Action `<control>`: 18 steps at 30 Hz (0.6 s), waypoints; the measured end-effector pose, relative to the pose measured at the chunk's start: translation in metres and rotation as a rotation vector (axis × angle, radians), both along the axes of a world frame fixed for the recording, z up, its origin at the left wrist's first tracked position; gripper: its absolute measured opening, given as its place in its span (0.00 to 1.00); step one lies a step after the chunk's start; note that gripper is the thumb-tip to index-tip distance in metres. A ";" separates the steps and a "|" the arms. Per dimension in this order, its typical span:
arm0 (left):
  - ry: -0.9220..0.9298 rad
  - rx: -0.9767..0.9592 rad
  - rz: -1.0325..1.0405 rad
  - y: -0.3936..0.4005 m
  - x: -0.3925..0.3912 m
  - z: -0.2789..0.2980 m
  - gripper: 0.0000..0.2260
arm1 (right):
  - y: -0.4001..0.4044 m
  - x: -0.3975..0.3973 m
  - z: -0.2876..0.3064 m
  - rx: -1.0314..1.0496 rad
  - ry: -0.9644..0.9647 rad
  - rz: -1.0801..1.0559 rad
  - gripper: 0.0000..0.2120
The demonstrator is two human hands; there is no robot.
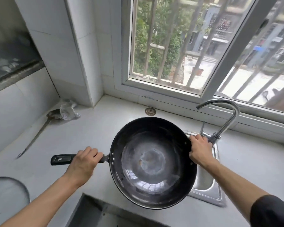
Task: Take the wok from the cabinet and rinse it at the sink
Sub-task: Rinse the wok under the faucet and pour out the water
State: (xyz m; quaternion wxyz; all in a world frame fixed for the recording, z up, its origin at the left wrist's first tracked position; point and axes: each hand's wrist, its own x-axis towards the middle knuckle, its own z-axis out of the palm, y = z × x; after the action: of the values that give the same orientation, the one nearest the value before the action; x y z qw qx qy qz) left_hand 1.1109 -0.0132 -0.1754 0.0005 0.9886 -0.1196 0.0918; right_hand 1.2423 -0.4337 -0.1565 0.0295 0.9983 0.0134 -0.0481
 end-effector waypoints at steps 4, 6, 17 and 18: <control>0.005 -0.012 -0.112 -0.015 0.027 -0.007 0.22 | -0.028 -0.027 -0.002 0.003 -0.016 -0.110 0.27; 0.023 -0.010 -0.166 -0.027 0.037 -0.010 0.22 | -0.042 -0.038 -0.002 0.009 -0.004 -0.168 0.25; 0.093 -0.008 -0.284 -0.095 0.091 -0.020 0.23 | -0.111 -0.047 -0.014 -0.005 0.052 -0.318 0.22; 0.098 0.007 -0.290 -0.100 0.095 -0.020 0.24 | -0.115 -0.045 -0.017 -0.002 0.066 -0.325 0.22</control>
State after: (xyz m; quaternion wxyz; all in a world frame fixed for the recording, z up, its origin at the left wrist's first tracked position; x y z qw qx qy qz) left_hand 1.2064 -0.1132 -0.1956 0.0163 0.9642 -0.2613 0.0420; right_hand 1.1977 -0.5488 -0.1735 0.0217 0.9852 -0.1472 -0.0851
